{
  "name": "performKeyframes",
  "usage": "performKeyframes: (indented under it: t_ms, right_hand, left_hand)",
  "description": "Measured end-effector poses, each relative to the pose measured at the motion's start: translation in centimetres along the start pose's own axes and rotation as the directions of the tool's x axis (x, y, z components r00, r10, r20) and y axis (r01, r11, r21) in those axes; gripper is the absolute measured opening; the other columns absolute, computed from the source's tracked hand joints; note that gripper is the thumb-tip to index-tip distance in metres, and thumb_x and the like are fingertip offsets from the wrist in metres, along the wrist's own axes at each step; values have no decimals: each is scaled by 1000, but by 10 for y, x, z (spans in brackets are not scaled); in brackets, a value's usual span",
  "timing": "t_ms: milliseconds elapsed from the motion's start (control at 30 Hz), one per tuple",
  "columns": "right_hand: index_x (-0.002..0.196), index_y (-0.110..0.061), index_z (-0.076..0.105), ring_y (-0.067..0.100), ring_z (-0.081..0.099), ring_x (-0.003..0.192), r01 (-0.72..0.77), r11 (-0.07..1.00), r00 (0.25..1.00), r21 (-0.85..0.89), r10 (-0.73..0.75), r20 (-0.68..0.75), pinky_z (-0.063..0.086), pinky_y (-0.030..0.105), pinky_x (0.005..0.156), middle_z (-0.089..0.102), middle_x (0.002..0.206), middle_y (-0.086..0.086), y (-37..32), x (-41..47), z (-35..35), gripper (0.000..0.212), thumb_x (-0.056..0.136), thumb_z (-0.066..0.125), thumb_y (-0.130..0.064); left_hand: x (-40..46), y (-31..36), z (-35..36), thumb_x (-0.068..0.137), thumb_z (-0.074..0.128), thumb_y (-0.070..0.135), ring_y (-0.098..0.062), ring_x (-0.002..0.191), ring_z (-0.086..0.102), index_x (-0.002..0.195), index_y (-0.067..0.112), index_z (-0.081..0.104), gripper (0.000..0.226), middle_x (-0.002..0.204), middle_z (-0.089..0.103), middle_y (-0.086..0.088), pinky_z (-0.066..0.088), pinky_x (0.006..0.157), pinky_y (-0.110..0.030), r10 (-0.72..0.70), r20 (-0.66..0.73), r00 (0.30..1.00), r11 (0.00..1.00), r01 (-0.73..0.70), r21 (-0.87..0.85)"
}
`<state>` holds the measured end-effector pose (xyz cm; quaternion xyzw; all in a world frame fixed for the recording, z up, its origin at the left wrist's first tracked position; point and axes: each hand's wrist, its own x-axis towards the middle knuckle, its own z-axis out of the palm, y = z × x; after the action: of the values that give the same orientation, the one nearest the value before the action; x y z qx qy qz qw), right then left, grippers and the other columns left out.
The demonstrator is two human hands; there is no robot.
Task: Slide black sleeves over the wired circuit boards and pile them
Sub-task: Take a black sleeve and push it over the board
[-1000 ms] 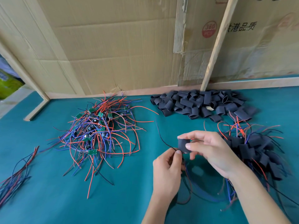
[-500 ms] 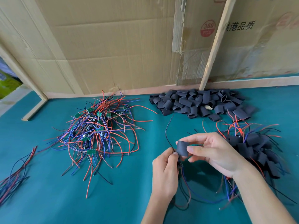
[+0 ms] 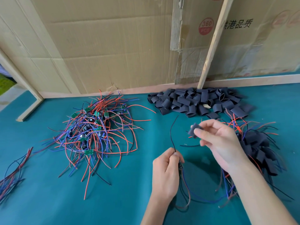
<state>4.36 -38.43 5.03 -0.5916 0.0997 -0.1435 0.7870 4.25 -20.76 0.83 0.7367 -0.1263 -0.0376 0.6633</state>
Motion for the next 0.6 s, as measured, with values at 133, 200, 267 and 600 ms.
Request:
performKeyframes:
  t_ms: [133,200,267,600]
  right_hand:
    - [84,-13,66,14,64,70,57,968,974,246,1,-227,58,21,70,70,74,-2,4,4,6,17,74,79,-9]
    - [81,-13,65,12,67,69,66,950,958,306,26,-287,59,21,73,69,72,-3,5,4,11,15,82,79,-7]
    - [83,-11,64,11,70,70,79,934,945,348,41,-325,59,22,75,71,73,-4,5,4,14,15,87,77,-6]
    - [78,-10,64,15,69,68,61,944,954,326,41,-298,60,25,75,68,71,-1,1,2,26,17,86,78,-4]
  left_hand:
    - [0,-1,0,87,45,32,-15,56,33,67,14,51,28,55,38,9,27,55,-31,-6,28,1000,1000,6,18]
    - [-1,-1,1,88,44,29,-14,55,33,67,14,51,27,54,39,9,28,54,-31,-1,43,999,999,-1,43]
    - [-1,-1,0,88,44,29,-13,54,33,66,15,52,26,54,39,9,28,54,-31,4,58,998,998,-8,63]
    - [-2,-1,-2,87,42,23,-11,54,37,66,18,54,24,54,41,8,32,54,-31,41,130,991,993,-55,108]
